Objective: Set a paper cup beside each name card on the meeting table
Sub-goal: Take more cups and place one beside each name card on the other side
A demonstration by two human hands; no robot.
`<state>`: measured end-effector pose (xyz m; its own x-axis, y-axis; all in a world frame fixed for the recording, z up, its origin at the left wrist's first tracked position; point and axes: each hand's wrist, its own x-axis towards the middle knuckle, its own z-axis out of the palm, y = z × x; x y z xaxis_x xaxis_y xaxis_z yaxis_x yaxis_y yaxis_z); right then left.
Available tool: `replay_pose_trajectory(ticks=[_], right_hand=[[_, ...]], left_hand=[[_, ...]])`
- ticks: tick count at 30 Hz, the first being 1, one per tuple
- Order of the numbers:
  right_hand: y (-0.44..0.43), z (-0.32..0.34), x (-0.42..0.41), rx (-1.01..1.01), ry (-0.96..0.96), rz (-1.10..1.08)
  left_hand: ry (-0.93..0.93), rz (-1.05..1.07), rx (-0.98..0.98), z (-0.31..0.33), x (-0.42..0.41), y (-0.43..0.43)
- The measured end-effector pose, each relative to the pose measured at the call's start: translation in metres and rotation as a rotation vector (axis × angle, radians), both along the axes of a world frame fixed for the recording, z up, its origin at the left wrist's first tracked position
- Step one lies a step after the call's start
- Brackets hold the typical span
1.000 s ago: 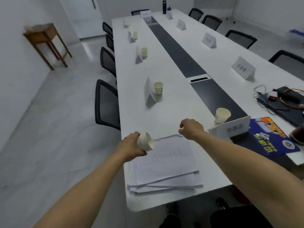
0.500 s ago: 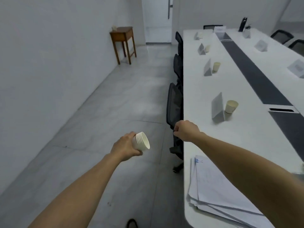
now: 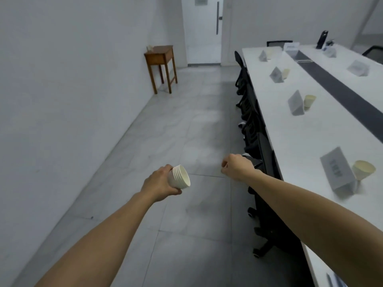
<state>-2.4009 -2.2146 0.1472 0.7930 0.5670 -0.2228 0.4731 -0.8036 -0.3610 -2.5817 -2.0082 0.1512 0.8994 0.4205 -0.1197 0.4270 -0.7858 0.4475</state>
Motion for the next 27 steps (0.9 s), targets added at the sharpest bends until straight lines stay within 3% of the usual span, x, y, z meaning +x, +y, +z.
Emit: replay_pose_trajectory(ticks=[9, 17, 27], right_hand=[[0.142, -0.018, 0.192, -0.012, -0.008, -0.05], [0.28, 0.012, 0.379, -0.005, -0.022, -0.055], [0.458, -0.026, 0.617, -0.046, -0.002, -0.088]], left_hand=[[-0.01, -0.054, -0.013, -0.018, 0.197, 0.143], [-0.021, -0.03, -0.029, -0.002, 0.372, 0.274], [-0.031, -0.061, -0.054, -0.037, 0.619, 0.46]])
